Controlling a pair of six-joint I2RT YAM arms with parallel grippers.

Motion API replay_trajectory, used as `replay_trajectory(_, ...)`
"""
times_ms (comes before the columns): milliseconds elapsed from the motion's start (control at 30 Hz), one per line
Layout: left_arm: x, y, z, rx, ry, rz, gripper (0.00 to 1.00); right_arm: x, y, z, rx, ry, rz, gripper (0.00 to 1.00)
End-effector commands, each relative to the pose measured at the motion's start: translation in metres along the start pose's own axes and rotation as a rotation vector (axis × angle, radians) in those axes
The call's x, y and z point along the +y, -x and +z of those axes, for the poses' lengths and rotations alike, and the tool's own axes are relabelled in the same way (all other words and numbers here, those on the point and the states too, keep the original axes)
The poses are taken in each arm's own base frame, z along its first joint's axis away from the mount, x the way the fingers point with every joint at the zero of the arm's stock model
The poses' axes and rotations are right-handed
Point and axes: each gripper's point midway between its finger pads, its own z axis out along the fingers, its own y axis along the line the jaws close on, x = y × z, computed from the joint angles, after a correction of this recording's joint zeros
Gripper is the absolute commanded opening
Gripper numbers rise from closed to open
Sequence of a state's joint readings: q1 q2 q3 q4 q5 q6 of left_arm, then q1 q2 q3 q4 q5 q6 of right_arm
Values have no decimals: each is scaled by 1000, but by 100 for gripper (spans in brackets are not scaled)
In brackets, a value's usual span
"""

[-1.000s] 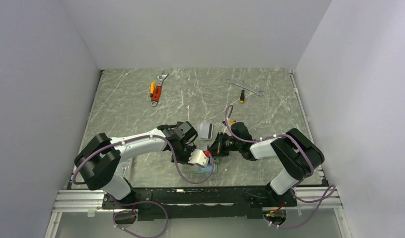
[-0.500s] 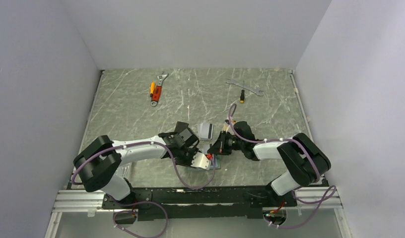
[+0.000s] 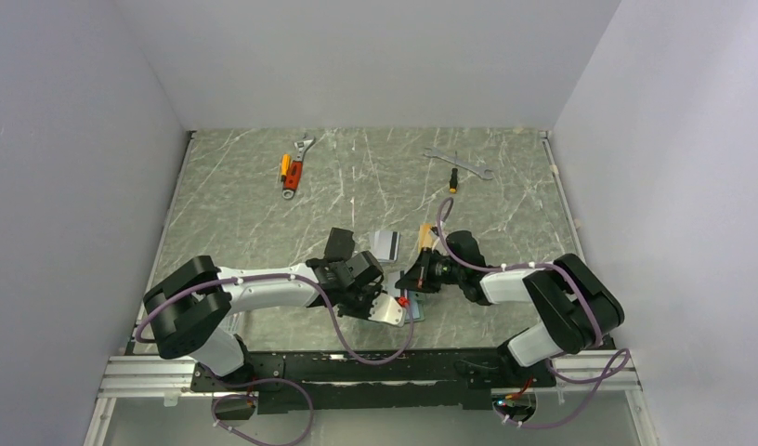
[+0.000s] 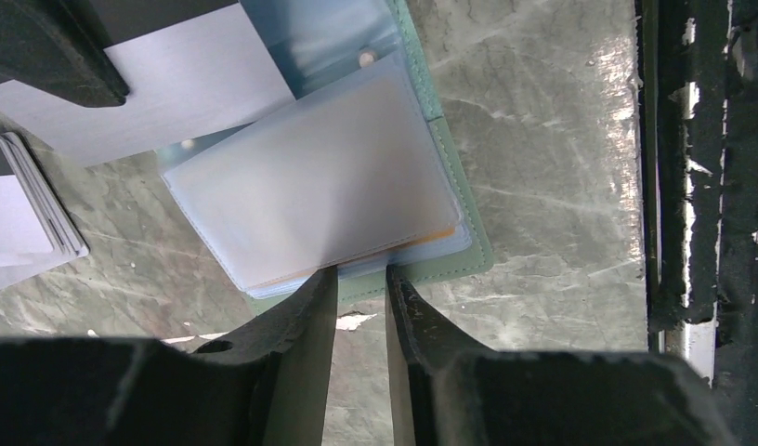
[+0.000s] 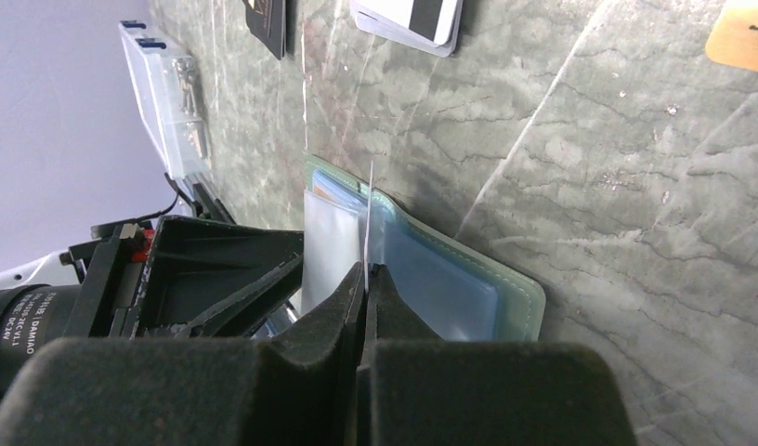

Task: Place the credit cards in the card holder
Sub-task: Turn over the card slot in the card holder.

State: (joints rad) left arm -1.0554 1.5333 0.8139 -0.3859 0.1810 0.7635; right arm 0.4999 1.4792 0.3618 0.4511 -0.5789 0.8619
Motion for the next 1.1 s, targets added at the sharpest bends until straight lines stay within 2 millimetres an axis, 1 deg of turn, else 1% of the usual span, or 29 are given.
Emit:
replay_trajectory(0,-21,-19,6,75,-62,-45,29,8,3,2,-24,61,5,0)
replay_trajectory(133,-19,-17,4,82,-51,-69,30,8,0,-2,-35,66,15,0)
replay_trajectory(300,-14,-19,0,92,-11,-79,29,17,5,-8,-64,93,16,0)
replay_trajectory(500,-16,-22,-1,93,-5,-87,28,21,5,-9,-69,116,26,0)
replay_trajectory(800,-13,-19,-3,87,7,-101,28,18,-2,-3,-46,111,38,0)
replay_trajectory(1067,-12,-19,-7,89,18,-107,27,4,-13,-3,-28,57,26,0)
